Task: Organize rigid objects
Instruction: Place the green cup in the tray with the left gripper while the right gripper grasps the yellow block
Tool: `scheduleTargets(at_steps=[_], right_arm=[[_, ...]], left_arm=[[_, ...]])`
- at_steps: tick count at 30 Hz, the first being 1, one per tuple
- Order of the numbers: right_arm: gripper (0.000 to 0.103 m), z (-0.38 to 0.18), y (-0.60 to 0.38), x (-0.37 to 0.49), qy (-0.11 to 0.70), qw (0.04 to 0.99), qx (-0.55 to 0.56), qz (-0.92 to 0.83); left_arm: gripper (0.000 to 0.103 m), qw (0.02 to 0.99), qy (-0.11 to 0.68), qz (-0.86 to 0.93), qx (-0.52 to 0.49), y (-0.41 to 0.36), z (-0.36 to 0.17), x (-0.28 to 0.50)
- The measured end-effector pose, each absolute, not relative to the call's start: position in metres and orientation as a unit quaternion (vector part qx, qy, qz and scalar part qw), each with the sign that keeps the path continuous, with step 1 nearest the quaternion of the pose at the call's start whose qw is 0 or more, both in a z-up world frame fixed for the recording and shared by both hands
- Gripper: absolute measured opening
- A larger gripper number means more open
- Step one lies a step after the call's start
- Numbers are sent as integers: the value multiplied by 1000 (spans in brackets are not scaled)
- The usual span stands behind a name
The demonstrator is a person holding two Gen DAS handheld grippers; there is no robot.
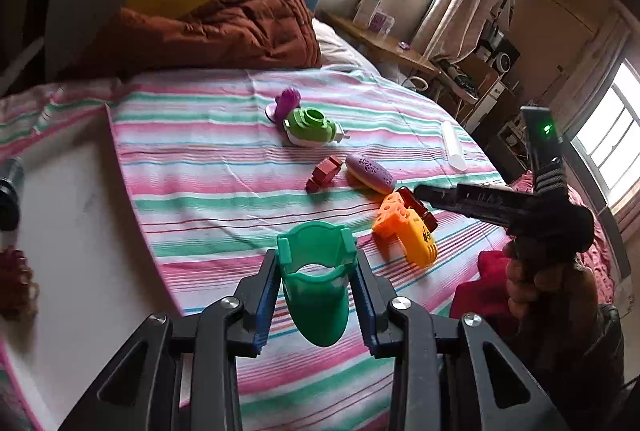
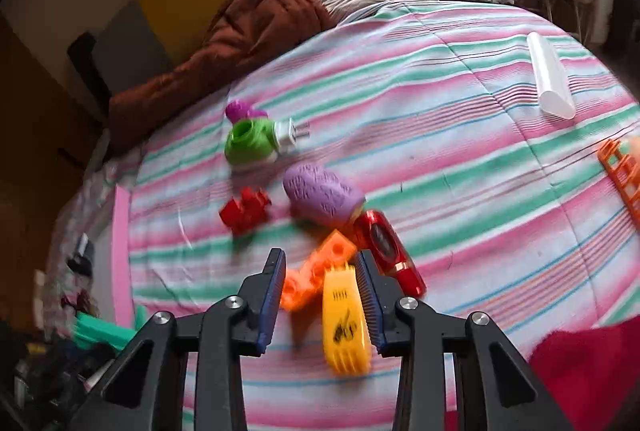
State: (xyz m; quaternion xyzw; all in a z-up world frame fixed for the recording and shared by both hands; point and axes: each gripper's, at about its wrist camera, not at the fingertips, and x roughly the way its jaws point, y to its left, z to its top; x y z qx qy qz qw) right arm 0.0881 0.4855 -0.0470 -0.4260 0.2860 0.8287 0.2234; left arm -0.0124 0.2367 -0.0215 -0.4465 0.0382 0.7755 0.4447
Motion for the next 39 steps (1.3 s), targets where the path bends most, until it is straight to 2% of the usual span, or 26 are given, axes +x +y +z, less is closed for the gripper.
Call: scheduleTargets(at_steps=[6,9,10,11,16,21,29,39], right_arm=[[38,-60,469,85,233,242,-490,805],[38,-80,472,82,232,248,-526,780],[29,-86,472,81,232,247,-534,775],[27,-89,471,79,225,247,-539,773],[27,-92,459,72,174,243,-554,777],[27,-92,463,76,181,242,-555,775],[27,-95,449,65,147,249,-561,776],[27,-95,435,62,107,251,-564,780]], left_arm=[[35,436,20,783,-443,216,-16,-12],[35,427,16,791,-438,203,-13,-11],[35,423,16,795,-435,198,-12,-11],[35,417,15,799,-432,192,-10,-10],[35,369,26,834,-410,158,-2,-10],[35,323,3,849,-419,115,-6,-20],[35,233,-9,878,-419,46,-16,-26],[35,214,5,884,-417,37,-20,-23]])
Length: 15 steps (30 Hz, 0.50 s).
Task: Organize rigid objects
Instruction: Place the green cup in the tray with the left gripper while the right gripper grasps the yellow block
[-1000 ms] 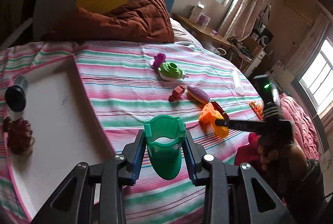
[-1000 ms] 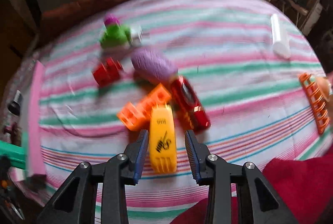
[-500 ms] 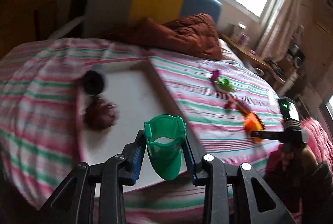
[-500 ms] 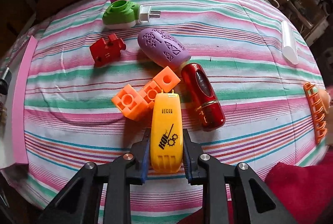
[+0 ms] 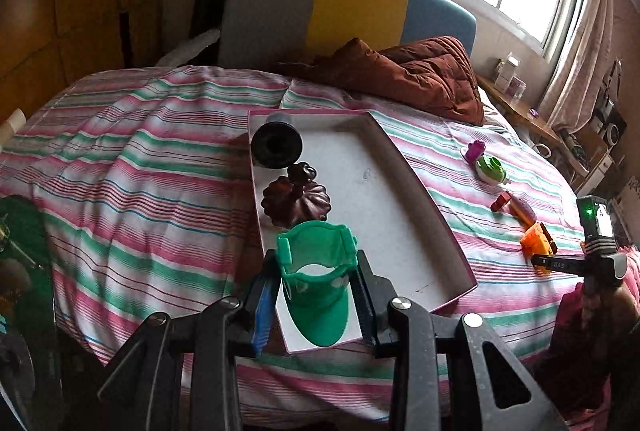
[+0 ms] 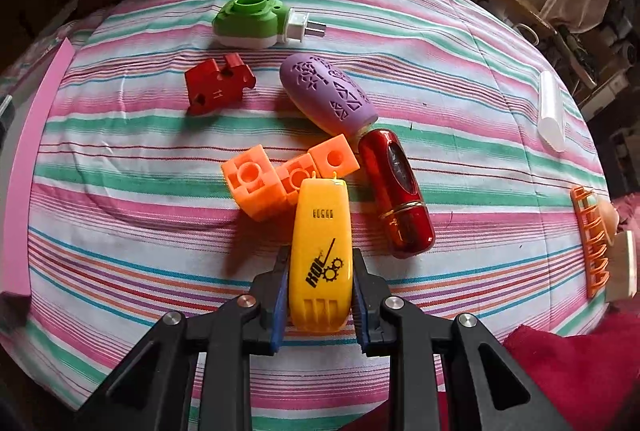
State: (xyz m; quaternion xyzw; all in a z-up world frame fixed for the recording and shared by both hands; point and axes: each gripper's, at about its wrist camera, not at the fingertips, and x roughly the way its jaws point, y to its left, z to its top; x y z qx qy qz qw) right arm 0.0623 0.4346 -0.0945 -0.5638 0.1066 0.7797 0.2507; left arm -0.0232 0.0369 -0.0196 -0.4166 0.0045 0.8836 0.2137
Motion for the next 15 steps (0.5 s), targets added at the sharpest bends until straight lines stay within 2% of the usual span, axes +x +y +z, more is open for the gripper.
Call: scheduleTargets(at_steps=[8,15], right_arm=[[27,-94,430,64,100,251,-563,781],[27,-95,431,64,101,251,-563,781]], left_arm=[[35,219,6,877,-428,40,-26,-22],[35,232,-49,857,-458,29,-36,-31]])
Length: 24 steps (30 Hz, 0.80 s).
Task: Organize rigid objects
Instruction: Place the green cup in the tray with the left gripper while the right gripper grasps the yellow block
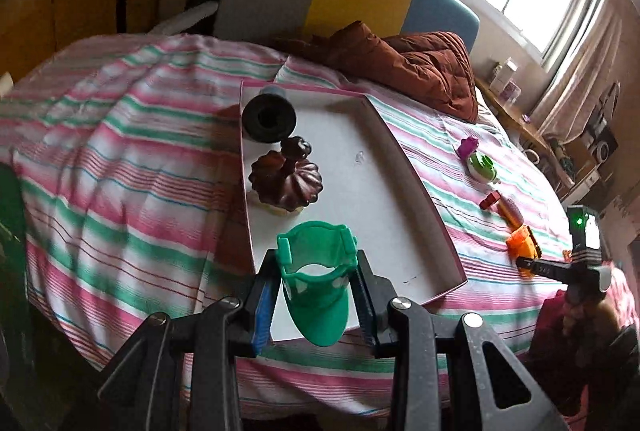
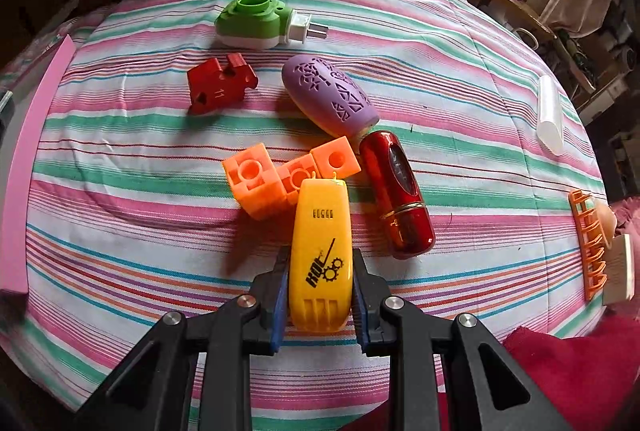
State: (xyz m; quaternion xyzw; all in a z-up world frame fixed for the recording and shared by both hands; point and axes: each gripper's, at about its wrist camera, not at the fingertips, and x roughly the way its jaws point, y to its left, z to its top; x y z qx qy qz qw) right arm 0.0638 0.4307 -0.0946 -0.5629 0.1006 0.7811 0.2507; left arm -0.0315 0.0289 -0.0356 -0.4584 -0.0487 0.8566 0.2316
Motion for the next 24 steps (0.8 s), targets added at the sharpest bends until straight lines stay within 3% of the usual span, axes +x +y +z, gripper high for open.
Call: scheduleTargets(at_steps=[7,24], right_arm=[[27,-94,430,64,103,250,-562,782],[27,-97,438,60,110,249,-561,782]], left_arm=[[35,238,-61,847,-472,28,-44,-38],[35,187,16,864,-468,54,-63,-82]])
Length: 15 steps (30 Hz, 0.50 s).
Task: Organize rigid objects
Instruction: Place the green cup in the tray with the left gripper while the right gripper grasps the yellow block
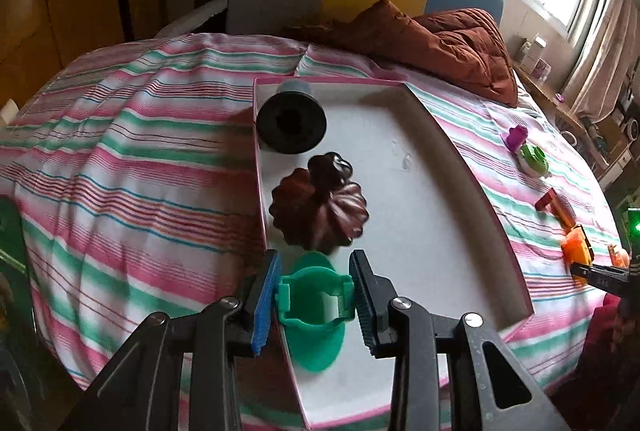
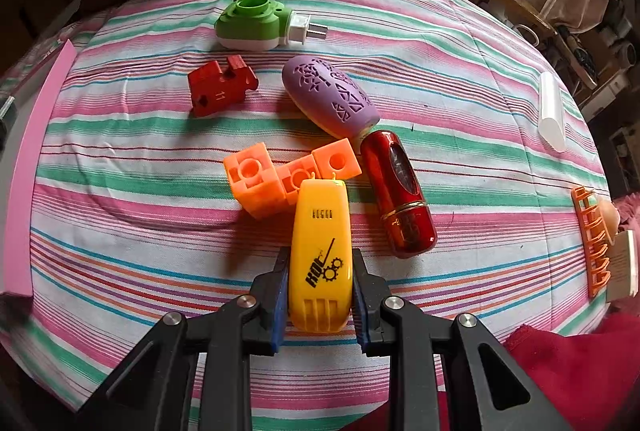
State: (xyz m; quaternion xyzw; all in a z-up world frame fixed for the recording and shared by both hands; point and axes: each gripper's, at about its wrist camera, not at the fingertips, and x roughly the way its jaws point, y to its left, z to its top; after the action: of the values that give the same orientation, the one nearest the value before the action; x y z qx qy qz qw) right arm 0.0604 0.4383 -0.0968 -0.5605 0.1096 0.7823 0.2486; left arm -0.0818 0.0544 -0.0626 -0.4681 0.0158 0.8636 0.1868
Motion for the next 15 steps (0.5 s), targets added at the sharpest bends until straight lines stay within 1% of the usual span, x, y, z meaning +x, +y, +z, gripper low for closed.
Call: scheduleTargets(at_steps=[3,5,15], right_arm=[[27,-97,437,60,109,249,-561,782],[27,-97,437,60,107,249,-561,782],[27,-97,436,60,106,249,-561,782]], left_arm=[[40,191,3,861,-472,52,-63,-82],[40,192,0,861,-470,50,-62,-78],[41,177,-6,886,-428,34,-35,-53]])
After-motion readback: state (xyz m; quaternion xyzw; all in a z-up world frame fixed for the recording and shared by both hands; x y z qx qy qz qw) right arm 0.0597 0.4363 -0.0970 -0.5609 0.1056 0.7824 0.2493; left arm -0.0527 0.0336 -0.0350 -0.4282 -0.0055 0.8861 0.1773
